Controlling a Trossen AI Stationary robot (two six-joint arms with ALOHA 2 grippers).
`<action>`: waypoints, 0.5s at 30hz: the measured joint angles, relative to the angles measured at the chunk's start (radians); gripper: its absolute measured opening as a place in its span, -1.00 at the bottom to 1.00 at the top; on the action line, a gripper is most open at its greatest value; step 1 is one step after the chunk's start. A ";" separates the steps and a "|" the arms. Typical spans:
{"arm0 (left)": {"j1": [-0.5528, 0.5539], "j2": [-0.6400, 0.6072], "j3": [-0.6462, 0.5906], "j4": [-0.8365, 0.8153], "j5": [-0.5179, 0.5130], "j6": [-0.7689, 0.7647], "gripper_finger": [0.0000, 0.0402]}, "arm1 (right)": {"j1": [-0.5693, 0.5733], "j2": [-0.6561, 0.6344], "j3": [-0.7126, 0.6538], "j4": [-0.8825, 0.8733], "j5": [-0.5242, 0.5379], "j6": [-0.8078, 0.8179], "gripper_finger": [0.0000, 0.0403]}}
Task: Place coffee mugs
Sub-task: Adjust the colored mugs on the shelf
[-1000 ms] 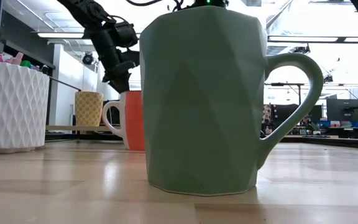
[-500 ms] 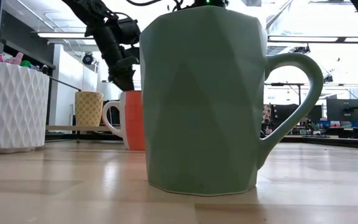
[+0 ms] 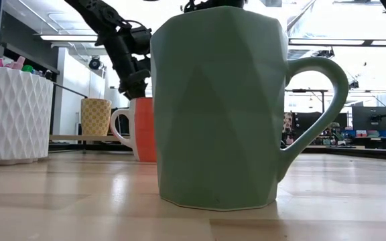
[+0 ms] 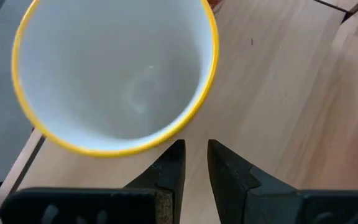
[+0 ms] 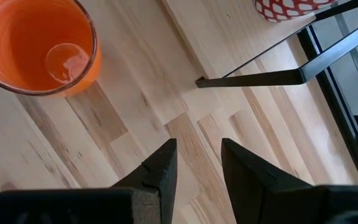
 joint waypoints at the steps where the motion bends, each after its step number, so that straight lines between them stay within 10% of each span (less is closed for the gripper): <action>1: -0.001 0.008 0.000 0.005 0.000 0.000 -0.70 | 0.000 0.000 0.000 0.000 0.000 0.002 -0.49; 15: -0.001 0.015 0.000 0.056 -0.005 0.017 -0.70 | 0.000 0.000 0.000 0.000 0.000 0.008 -0.49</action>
